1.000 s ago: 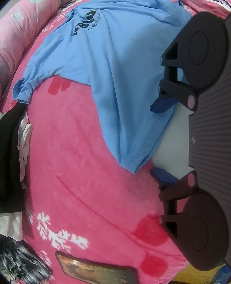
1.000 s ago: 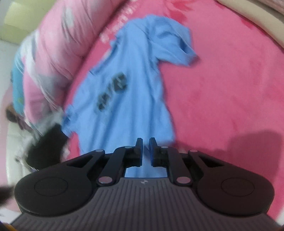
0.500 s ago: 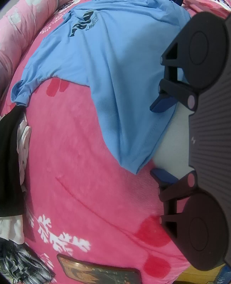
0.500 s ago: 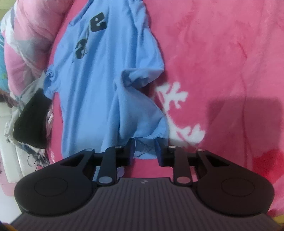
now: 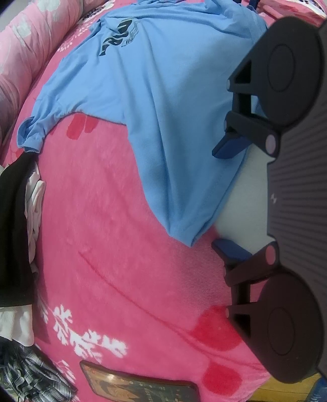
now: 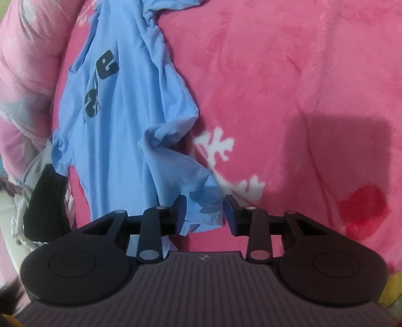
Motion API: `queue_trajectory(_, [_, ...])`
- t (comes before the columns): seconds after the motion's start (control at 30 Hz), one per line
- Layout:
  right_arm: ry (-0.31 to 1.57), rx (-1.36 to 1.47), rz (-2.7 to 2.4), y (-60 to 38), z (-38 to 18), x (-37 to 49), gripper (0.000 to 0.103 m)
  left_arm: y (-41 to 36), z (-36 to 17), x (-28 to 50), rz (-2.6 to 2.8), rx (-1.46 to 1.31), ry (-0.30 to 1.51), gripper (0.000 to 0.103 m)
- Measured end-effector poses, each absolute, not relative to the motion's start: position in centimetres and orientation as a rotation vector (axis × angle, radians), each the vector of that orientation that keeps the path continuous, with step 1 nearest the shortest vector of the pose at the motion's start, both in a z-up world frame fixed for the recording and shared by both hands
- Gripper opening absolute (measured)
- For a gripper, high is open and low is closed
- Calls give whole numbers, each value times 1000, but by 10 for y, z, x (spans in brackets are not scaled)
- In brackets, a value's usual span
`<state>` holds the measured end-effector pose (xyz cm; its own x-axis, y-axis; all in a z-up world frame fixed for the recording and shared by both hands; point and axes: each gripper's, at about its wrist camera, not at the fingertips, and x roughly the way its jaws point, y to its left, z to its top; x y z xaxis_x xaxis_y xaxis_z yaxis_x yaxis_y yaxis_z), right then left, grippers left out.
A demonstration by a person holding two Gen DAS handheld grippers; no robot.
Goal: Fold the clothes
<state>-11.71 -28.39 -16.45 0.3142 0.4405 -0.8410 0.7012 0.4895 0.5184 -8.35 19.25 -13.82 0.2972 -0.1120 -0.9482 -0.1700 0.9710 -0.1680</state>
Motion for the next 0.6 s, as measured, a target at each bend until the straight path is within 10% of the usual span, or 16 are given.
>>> queue_trajectory(0.17, [1361, 1096, -175, -276, -173, -109, 31, 192, -138, -86, 39, -252, 1264, 73])
queue_trajectory(0.23, [1366, 1063, -132, -274, -171, -111, 3, 192, -139, -86, 38, -254, 1259, 73])
queue_trajectory(0.6, [1374, 949, -183, -330, -97, -189, 3, 197, -138, -88, 13, -260, 1252, 72])
